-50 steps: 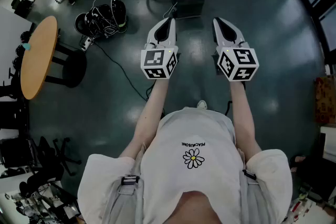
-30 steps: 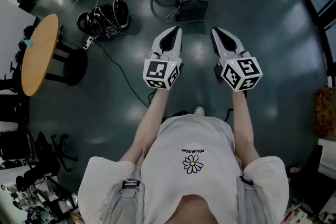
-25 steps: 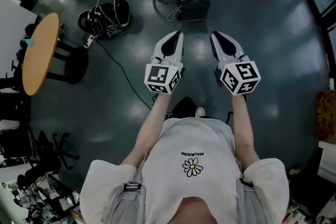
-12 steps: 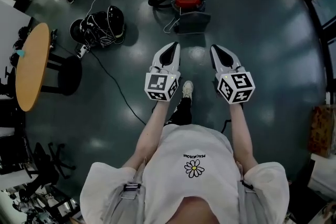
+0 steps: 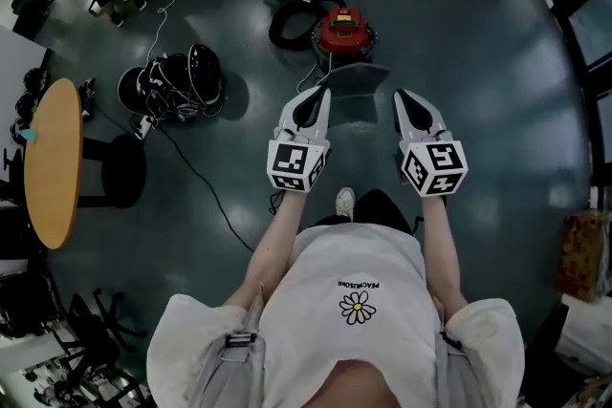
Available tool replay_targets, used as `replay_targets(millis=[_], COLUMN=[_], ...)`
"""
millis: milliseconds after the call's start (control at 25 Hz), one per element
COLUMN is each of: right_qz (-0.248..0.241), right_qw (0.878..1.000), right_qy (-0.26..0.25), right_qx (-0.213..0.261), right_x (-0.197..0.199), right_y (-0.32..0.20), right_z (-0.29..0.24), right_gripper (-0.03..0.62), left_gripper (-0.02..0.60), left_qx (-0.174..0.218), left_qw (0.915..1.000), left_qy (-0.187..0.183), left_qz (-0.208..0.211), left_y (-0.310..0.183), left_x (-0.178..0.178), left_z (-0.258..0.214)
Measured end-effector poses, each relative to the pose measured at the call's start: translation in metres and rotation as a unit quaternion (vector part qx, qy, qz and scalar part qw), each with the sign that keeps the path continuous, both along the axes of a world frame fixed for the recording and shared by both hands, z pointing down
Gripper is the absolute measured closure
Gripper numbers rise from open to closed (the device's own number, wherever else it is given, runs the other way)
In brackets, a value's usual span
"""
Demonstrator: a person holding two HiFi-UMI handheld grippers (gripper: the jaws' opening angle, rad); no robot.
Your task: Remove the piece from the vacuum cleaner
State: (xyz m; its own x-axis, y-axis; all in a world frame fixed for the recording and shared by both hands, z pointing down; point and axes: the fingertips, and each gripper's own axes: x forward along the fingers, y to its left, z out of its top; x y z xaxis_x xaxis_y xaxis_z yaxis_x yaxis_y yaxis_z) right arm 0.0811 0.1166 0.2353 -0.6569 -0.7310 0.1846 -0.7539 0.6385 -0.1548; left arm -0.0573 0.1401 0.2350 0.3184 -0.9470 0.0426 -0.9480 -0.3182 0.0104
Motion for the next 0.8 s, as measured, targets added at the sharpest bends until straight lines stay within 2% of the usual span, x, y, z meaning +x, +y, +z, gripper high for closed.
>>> replay_targets(millis=[320, 560, 800], right_qz=[0.005, -0.013, -0.032], right_qw=[1.000, 0.999, 0.999], right_qy=[0.008, 0.016, 0.033], right_qx=[-0.028, -0.024, -0.030], right_x=[-0.016, -0.034, -0.045], right_y=[-0.092, -0.190, -0.291], right_z=[0.026, 0.040, 0.056], right_gripper=[0.568, 0.568, 0.568], left_gripper=[0.581, 0.581, 0.581], left_qx=[-0.034, -0.050, -0.085], left_qw=[0.9993, 0.9986, 0.9961], left_qy=[0.000, -0.009, -0.021], left_qz=[0.015, 0.015, 0.012], left_y=[-0.088, -0.183, -0.279], left_x=[-0.009, -0.023, -0.031], left_z=[0.028, 0.045, 0.067])
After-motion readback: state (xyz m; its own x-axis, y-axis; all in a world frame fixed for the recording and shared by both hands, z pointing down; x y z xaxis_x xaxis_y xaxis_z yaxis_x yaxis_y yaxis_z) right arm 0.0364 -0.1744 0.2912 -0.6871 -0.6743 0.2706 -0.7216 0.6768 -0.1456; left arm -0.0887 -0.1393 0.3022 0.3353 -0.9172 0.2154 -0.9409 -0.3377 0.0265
